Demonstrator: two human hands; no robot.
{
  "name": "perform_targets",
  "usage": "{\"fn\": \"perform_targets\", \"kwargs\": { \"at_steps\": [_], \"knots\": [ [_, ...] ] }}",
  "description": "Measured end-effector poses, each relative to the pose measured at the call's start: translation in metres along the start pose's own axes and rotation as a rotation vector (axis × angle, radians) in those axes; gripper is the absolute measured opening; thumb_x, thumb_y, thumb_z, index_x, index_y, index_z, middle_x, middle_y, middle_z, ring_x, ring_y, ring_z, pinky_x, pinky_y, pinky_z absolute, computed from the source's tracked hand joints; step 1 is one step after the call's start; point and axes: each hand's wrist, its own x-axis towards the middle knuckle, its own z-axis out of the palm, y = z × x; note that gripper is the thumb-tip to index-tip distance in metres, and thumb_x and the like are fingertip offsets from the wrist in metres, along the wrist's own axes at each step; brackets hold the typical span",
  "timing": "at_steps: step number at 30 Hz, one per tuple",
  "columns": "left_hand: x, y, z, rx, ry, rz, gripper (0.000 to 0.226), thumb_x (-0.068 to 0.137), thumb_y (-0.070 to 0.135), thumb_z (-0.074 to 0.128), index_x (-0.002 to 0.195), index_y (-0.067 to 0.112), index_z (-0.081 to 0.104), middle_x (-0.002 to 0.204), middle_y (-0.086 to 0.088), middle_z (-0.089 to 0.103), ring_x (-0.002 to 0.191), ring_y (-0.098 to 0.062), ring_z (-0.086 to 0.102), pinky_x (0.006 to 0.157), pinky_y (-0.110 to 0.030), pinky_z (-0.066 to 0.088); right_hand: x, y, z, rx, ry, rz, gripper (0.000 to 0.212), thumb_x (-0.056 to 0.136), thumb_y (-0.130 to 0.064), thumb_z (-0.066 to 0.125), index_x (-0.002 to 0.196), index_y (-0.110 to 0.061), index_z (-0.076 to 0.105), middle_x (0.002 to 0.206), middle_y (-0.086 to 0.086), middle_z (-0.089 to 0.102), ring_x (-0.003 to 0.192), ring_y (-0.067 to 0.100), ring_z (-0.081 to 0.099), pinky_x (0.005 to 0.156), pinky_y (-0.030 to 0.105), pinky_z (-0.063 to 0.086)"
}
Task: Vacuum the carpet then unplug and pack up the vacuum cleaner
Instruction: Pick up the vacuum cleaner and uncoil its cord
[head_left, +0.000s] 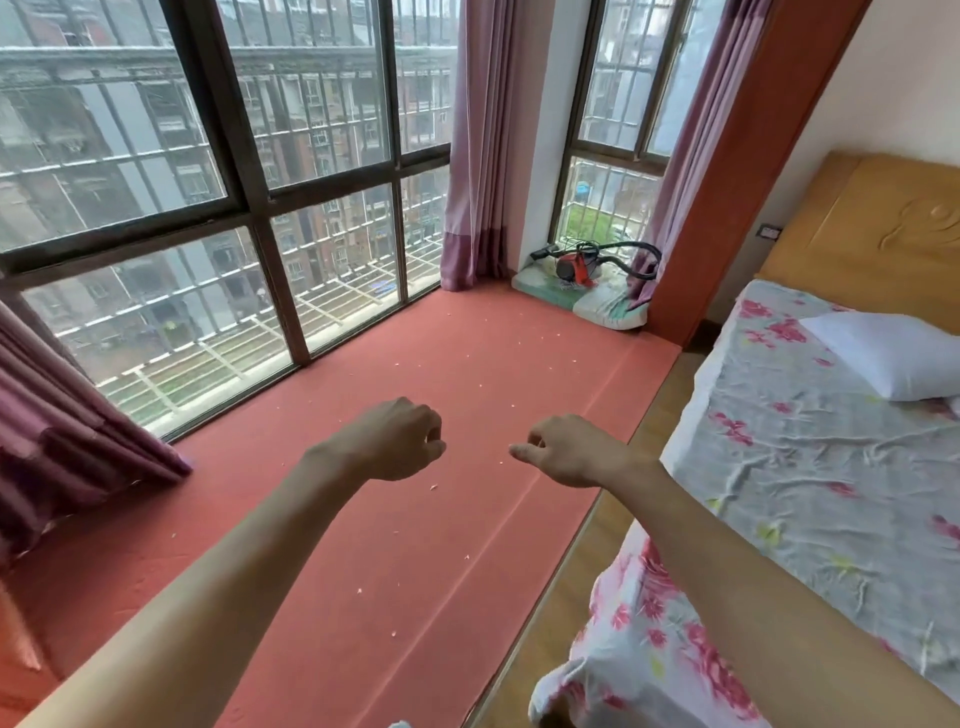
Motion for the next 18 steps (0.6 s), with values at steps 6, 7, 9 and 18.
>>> {"fn": "perform_targets", "kwargs": {
  "at_steps": [6,7,9,18],
  "knots": [
    [0.094,-0.061,-0.022,-0.008,-0.032,0.073,0.026,0.100,0.034,0.052,0.103,0.015,0.069,0.103,-0.005,0.067,0.087,-0.023,0.058,0.074,-0.031,0.049,0.089,-0.011,-0.029,-0.041,-0.008,0.074,0.044,0.098,-0.043,0.048,0.097,-0.004,0.069,0.094,0.012,0.070,0.089,0.028,0.064,0.079,0.038,0.052],
    [0.108,-0.069,-0.026,-0.007,-0.047,0.087,0.026,0.100,0.034,0.052,0.103,0.014,0.069,0.103,-0.005,0.067,0.088,-0.024,0.059,0.076,-0.032,0.050,0.099,-0.012,-0.035,-0.041,0.005,0.096,0.042,0.098,-0.042,0.049,0.098,-0.005,0.069,0.096,0.012,0.070,0.090,0.028,0.064,0.080,0.039,0.053],
    [0.134,-0.083,-0.037,-0.004,-0.056,0.115,0.027,0.100,0.034,0.053,0.103,0.013,0.069,0.103,-0.006,0.067,0.093,-0.027,0.062,0.080,-0.035,0.052,0.120,-0.010,-0.046,-0.028,0.038,0.128,0.041,0.097,-0.041,0.050,0.098,-0.005,0.069,0.097,0.012,0.070,0.091,0.029,0.064,0.083,0.043,0.053],
    [0.238,-0.120,-0.054,0.066,-0.118,0.178,0.029,0.099,0.033,0.051,0.100,0.010,0.069,0.101,-0.008,0.069,0.094,-0.031,0.065,0.080,-0.039,0.055,0.195,0.024,-0.070,0.067,0.070,0.265,0.038,0.096,-0.041,0.051,0.099,-0.007,0.068,0.098,0.009,0.070,0.091,0.028,0.066,0.084,0.047,0.054]
  ]
}}
